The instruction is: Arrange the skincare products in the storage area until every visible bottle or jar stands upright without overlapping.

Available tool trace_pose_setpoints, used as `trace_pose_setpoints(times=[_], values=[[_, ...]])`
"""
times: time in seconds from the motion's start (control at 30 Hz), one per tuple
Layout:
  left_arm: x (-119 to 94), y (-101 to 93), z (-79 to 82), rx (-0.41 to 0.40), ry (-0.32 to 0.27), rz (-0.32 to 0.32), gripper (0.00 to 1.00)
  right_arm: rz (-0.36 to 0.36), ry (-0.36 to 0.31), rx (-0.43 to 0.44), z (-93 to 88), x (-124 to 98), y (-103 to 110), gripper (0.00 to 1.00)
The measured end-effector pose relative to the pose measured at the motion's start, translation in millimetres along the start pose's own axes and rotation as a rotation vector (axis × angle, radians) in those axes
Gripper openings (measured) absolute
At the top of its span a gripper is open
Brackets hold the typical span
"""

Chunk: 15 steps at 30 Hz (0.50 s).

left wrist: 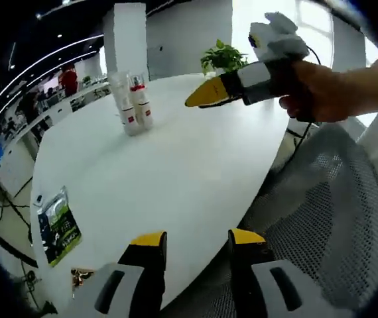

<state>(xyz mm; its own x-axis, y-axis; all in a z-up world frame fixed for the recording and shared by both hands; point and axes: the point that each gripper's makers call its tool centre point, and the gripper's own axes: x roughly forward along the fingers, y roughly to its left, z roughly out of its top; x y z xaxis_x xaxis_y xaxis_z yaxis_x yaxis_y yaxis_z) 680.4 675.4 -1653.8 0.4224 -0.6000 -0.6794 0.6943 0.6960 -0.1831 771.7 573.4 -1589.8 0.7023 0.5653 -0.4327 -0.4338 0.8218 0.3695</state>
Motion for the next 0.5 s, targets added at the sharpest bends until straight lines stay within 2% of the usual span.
trace_pose_setpoints(times=[0.03, 0.13, 0.17, 0.2, 0.23, 0.27, 0.3, 0.33, 0.37, 0.4, 0.5], values=[[-2.5, -1.0, 6.9, -0.081, -0.025, -0.041, 0.38, 0.039, -0.004, 0.010, 1.1, -1.6, 8.4, 0.40], [-9.0, 5.8, 29.7, -0.221, -0.132, -0.098, 0.37, 0.122, -0.049, 0.045, 8.6, -8.3, 28.3, 0.45], [-11.1, 5.5, 38.8, -0.293, -0.177, -0.138, 0.37, 0.135, -0.051, 0.030, 7.9, -10.7, 31.5, 0.42], [-12.7, 5.3, 45.6, -0.344, -0.214, -0.170, 0.37, 0.182, -0.041, 0.010, 4.7, -12.7, 38.0, 0.34], [-14.7, 6.2, 52.9, -0.358, -0.262, -0.195, 0.37, 0.235, -0.011, -0.007, -1.7, -15.8, 44.6, 0.18], [-19.6, 7.7, 66.0, -0.391, -0.354, -0.224, 0.37, 0.206, 0.009, -0.042, -6.8, -16.8, 39.6, 0.09], [-20.6, 7.8, 68.2, -0.405, -0.365, -0.231, 0.37, 0.161, 0.013, -0.070, -9.4, -16.6, 32.8, 0.03], [-27.5, 1.4, 77.4, -0.455, -0.405, -0.303, 0.37, 0.156, 0.022, -0.077, -14.0, -17.7, 32.5, 0.01], [-30.5, -0.4, 82.4, -0.479, -0.433, -0.329, 0.36, 0.170, -0.005, 0.000, -11.8, -19.9, 35.2, 0.03], [-35.2, -3.2, 90.0, -0.536, -0.475, -0.376, 0.36, 0.179, -0.022, 0.046, -9.8, -21.6, 36.1, 0.05], [-44.4, -5.8, 100.4, -0.648, -0.544, -0.449, 0.38, 0.197, -0.035, 0.083, -10.5, -28.1, 36.8, 0.10]])
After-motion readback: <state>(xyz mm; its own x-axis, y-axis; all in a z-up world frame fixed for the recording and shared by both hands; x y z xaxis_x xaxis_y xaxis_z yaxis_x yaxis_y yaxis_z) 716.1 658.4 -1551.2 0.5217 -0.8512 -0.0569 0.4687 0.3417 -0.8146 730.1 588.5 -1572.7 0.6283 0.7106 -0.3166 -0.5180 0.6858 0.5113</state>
